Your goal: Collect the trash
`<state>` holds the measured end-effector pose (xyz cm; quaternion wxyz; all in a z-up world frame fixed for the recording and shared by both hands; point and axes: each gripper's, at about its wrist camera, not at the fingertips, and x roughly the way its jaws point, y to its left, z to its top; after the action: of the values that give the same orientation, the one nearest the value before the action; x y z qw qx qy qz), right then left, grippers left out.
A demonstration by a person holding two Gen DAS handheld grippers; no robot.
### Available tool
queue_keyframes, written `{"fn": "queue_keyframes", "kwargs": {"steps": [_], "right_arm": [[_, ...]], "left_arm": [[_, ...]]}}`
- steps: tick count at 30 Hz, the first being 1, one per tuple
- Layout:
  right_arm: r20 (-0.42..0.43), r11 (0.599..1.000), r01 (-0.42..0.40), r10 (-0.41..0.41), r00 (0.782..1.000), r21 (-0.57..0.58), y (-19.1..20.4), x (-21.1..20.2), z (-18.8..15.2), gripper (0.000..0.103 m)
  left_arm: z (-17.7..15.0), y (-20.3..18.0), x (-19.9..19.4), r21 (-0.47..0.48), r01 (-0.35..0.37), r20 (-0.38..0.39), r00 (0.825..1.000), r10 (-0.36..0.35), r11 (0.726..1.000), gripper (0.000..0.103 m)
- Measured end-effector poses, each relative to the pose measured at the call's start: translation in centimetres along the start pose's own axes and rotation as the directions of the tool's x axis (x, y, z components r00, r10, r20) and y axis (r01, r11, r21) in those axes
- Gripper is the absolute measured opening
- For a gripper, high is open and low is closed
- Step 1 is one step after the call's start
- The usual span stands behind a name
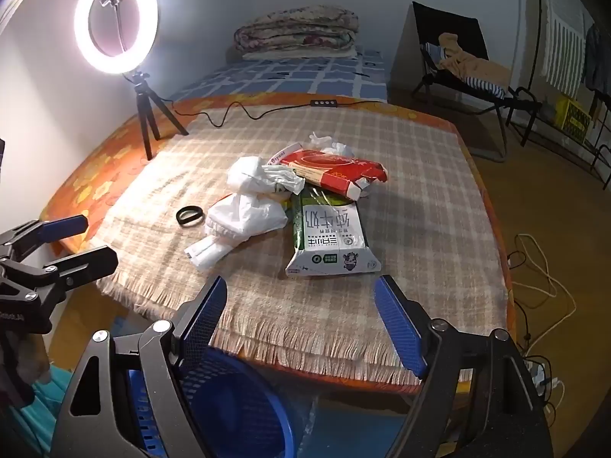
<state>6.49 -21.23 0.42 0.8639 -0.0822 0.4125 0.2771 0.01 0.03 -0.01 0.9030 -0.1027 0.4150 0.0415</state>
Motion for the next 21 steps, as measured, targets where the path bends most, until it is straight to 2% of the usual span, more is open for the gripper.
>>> {"fn": "queue_keyframes", "kwargs": {"steps": [9,21], "right_arm": [[-0.044,1.0,-0.006,0.007,0.999,0.014,-0.2,0.6,-0.2,0.079],[-0.079,1.0,0.008,-0.007,0.997,0.011,0.1,1.0,-0.8,0.08]], "left_arm": [[-0.2,-0.8,0.4,0.002,-0.007,-0.008,1.0,0.007,1.0,0.103],[-0.8,0.0,1.0,0.002,-0.017,-0.01,1.0,0.017,1.0,0.103]]}}
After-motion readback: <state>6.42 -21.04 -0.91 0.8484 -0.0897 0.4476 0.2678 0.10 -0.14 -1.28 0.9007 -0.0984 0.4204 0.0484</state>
